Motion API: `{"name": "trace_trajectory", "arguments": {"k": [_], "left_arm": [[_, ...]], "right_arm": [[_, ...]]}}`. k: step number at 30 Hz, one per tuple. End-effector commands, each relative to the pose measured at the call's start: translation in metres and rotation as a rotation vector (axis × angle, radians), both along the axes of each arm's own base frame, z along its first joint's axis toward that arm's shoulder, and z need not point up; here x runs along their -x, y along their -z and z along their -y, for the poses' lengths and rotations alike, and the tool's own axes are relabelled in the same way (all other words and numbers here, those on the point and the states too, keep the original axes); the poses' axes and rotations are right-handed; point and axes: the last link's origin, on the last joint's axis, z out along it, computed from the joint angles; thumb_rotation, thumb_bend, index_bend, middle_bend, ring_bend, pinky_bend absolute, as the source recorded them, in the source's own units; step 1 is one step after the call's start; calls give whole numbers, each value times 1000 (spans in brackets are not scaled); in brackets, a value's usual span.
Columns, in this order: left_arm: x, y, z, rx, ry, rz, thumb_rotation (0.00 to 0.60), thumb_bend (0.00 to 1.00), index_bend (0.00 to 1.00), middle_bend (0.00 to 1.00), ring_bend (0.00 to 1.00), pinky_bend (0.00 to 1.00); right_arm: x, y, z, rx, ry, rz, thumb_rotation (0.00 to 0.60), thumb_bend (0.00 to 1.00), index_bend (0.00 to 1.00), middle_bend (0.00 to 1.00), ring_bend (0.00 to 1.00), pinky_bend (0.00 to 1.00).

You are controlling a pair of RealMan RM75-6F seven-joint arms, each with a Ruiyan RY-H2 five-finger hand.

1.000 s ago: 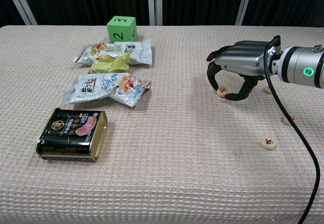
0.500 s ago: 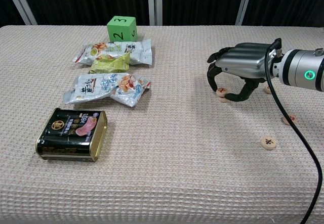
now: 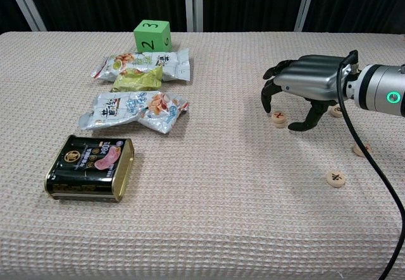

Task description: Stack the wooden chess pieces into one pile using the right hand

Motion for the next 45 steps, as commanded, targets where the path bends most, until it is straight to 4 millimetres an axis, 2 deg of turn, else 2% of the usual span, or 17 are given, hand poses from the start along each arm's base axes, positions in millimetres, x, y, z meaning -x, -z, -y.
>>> {"name": "trace_trajectory", "arguments": {"k": [1, 6, 8, 11, 17, 23, 36, 45], "left_arm": [[0, -1, 1, -2, -1, 0, 600, 174, 270, 225, 155, 188], [1, -1, 2, -4, -7, 4, 600, 175, 270, 225, 155, 189], [1, 0, 2, -2, -5, 7, 600, 175, 270, 225, 155, 189], [-2, 1, 0, 1, 6, 8, 600, 175, 270, 224, 155, 189], [-6, 2, 0, 2, 18, 4, 600, 174, 270, 225, 155, 189], [-6, 1, 2, -1, 12, 3, 600, 175, 270, 225, 155, 189], [-7, 1, 3, 0, 9, -1, 600, 174, 270, 225, 155, 189], [-6, 0, 4, -1, 2, -3, 600, 174, 270, 225, 155, 188]], "right_arm": [[1, -10, 0, 28, 4, 25, 600, 219, 355, 279, 57, 97], [21, -43, -1, 118, 64, 40, 600, 221, 354, 278, 57, 97], [37, -55, -2, 152, 114, 28, 600, 221, 355, 278, 57, 97], [55, -61, -2, 176, 170, 8, 600, 221, 374, 277, 57, 98], [75, -52, -2, 171, 225, -11, 600, 238, 392, 273, 57, 97], [85, -45, 2, 176, 238, -20, 600, 259, 412, 280, 57, 97], [87, -37, 9, 172, 228, -17, 600, 267, 435, 292, 57, 97], [82, -37, 10, 173, 200, 6, 600, 325, 525, 339, 57, 97]]}}
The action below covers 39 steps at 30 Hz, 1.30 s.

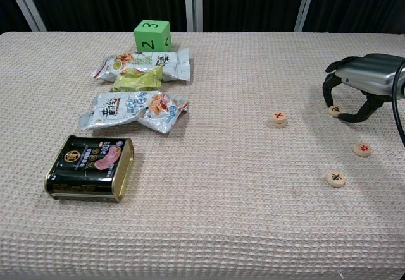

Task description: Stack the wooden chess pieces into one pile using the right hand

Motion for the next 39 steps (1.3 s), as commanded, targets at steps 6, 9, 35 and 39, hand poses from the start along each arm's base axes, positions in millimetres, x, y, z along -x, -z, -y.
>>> {"name": "trace_trajectory", "arguments": {"k": [6, 9, 35, 39], "left_arm": [[0, 0, 0, 0, 0, 4, 600, 174, 270, 225, 155, 189], [-2, 0, -1, 0, 5, 5, 600, 174, 270, 225, 155, 188], [7, 3, 2, 2, -10, 17, 600, 175, 270, 224, 155, 188], [7, 2, 2, -4, -11, 20, 600, 175, 270, 225, 155, 188]], "right_arm": [[-29, -19, -4, 24, -87, 83, 600, 325, 538, 345, 57, 97], [-50, -19, -8, -3, -140, 105, 600, 324, 541, 343, 57, 98], [-93, 28, -10, -138, -255, -15, 600, 323, 501, 321, 57, 93], [-95, 31, -8, -140, -257, -23, 600, 323, 492, 319, 57, 91]]}}
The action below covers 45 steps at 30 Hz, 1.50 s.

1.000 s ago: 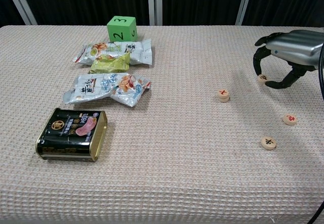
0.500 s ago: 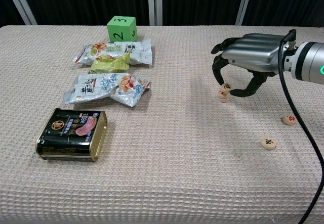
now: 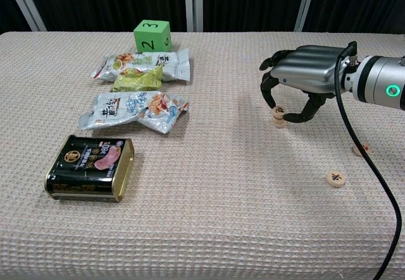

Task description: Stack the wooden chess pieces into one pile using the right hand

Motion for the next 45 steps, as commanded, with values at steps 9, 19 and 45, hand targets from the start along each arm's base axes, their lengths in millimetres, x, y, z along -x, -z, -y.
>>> {"name": "trace_trajectory", "arguments": {"k": [9, 19, 45], "left_arm": [[2, 0, 1, 1, -4, 1, 600, 175, 270, 224, 155, 188], [1, 1, 0, 4, -2, 0, 600, 175, 270, 224, 155, 188], [0, 1, -2, 6, 3, -1, 600, 175, 270, 225, 155, 187]], "right_arm": [[-1, 3, 1, -2, 0, -5, 600, 322, 477, 317, 57, 87], [3, 1, 1, 5, 11, -8, 600, 322, 464, 314, 57, 87], [16, -21, -4, 70, 35, 3, 600, 293, 391, 295, 53, 64]]}}
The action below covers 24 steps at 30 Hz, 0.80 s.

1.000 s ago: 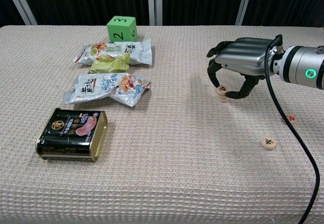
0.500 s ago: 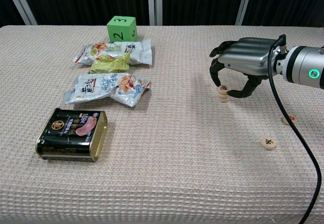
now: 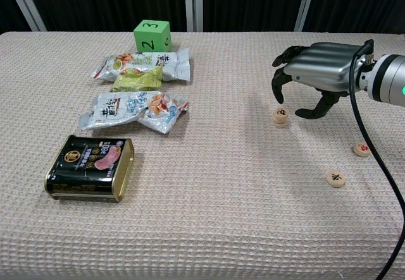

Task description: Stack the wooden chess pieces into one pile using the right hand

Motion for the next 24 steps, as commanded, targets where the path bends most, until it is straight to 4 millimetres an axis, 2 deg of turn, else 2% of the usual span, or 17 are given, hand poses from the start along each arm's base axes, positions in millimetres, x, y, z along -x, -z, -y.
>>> {"name": "trace_trajectory", "arguments": {"k": [1, 4, 12, 17, 24], "left_arm": [[0, 0, 0, 0, 0, 2, 600, 174, 270, 225, 155, 187], [1, 0, 2, -1, -3, 3, 600, 174, 270, 224, 155, 187], [-3, 0, -1, 2, 13, 5, 600, 175, 270, 225, 155, 188], [-7, 2, -2, 4, 27, 6, 600, 175, 270, 225, 155, 188], [-11, 2, -1, 4, 34, 3, 600, 174, 270, 225, 155, 188]], "right_arm": [[5, -10, -2, 29, 19, 19, 600, 290, 387, 294, 53, 64], [16, -25, -14, 59, 48, 50, 600, 257, 379, 294, 53, 64], [63, -61, -67, 117, 165, 105, 600, 201, 374, 298, 53, 65], [89, -61, -88, 103, 229, 94, 600, 200, 374, 297, 53, 66], [98, -46, -87, 71, 229, 67, 600, 224, 381, 288, 53, 66]]}}
